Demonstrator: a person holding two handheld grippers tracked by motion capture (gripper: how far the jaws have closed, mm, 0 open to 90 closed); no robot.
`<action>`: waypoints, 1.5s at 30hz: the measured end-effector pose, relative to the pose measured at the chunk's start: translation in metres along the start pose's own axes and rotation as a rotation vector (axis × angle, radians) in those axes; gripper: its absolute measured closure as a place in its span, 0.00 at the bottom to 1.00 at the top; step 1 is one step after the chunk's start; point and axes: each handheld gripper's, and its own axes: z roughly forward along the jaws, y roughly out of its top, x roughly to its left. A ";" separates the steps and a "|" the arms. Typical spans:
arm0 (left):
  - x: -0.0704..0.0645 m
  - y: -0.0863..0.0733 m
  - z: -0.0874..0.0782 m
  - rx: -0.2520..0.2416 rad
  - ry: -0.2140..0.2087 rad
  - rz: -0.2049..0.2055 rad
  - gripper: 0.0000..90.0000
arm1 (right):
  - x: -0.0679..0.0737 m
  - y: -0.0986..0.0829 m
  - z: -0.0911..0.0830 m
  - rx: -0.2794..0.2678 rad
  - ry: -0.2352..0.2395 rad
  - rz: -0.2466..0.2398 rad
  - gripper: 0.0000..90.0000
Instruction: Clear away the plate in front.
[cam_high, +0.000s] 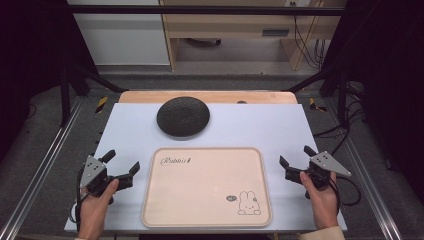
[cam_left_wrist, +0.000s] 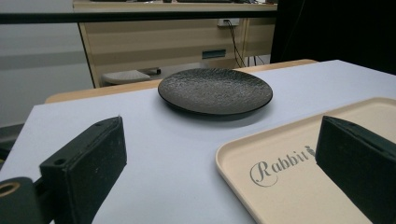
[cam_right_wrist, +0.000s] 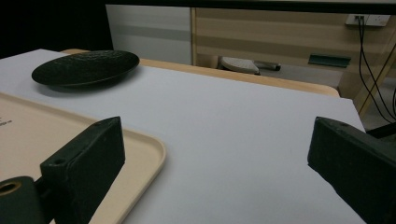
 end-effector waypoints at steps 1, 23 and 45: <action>0.000 0.000 0.000 -0.001 0.004 0.007 0.01 | 0.000 0.000 0.000 -0.001 -0.003 -0.003 0.05; -0.012 0.006 -0.001 0.054 -0.027 0.141 0.03 | 0.002 0.000 -0.004 -0.012 -0.026 -0.021 0.05; 0.016 0.098 0.071 0.068 -0.071 0.556 0.03 | 0.014 0.004 0.000 -0.031 -0.014 -0.031 0.06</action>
